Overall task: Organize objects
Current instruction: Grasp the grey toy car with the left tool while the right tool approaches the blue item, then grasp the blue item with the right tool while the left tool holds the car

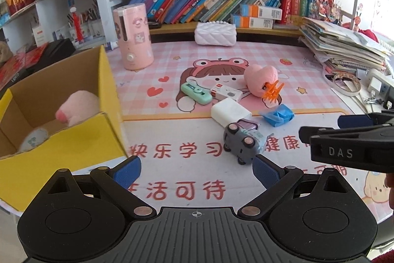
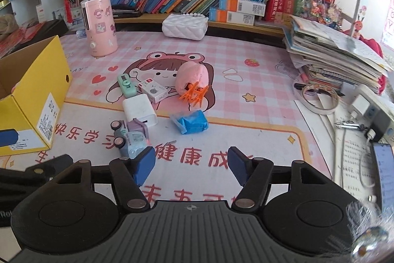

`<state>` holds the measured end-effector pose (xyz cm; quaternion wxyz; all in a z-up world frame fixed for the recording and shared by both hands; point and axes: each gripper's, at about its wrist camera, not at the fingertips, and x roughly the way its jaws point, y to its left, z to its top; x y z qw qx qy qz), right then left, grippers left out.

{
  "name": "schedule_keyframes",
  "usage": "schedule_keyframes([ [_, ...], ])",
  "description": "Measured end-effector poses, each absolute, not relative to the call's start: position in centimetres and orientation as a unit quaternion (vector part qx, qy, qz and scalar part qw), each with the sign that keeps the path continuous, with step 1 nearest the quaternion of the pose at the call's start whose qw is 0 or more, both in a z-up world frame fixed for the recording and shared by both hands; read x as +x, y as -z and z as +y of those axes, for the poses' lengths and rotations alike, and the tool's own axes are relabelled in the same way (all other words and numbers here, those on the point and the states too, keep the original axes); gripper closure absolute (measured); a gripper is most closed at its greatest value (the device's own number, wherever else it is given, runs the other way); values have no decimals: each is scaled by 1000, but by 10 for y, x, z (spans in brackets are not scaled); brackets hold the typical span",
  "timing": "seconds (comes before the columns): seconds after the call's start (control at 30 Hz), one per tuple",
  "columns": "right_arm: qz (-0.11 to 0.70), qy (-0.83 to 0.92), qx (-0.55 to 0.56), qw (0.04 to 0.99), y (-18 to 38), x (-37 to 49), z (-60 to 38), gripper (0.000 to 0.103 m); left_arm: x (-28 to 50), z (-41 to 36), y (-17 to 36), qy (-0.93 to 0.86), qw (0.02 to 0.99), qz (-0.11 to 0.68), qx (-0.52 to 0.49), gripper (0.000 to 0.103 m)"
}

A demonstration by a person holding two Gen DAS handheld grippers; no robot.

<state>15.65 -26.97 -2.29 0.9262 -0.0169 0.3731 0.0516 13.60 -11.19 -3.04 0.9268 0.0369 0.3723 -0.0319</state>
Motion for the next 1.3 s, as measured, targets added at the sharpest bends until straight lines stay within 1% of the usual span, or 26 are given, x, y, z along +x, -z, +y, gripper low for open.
schedule_keyframes([
  [0.17,373,-61,-13,926,26,174,-280,40,154,-130,41,44,920,388,34,6],
  [0.43,387,-88,-10,918,33,210,-288,42,189,-161,66,61,906,416,54,16],
  [0.57,397,-93,-15,913,39,226,-289,42,202,-170,74,66,903,420,61,17],
  [0.67,409,-101,-16,907,43,236,-291,42,210,-172,81,66,898,429,63,25],
  [0.73,416,-104,-16,903,46,239,-291,42,212,-170,85,63,895,437,61,36],
  [0.77,419,-106,-16,902,48,241,-291,42,213,-168,86,62,894,440,59,37],
  [0.8,422,-108,-15,900,49,243,-291,42,213,-166,86,65,895,438,54,41],
  [0.83,424,-110,-15,899,51,244,-290,42,212,-164,86,71,894,439,48,49],
  [0.97,431,-118,-18,895,57,250,-285,42,208,-157,84,66,892,444,45,52],
  [1.0,432,-119,-19,894,58,252,-283,42,206,-154,83,63,892,446,41,59],
  [1.03,432,-121,-21,893,60,254,-282,42,204,-150,82,61,892,447,37,61],
  [1.23,448,-130,-35,884,73,263,-271,42,196,-128,74,35,895,444,8,62],
  [1.3,446,-129,-46,884,77,262,-267,45,194,-122,71,30,898,439,-1,62],
])
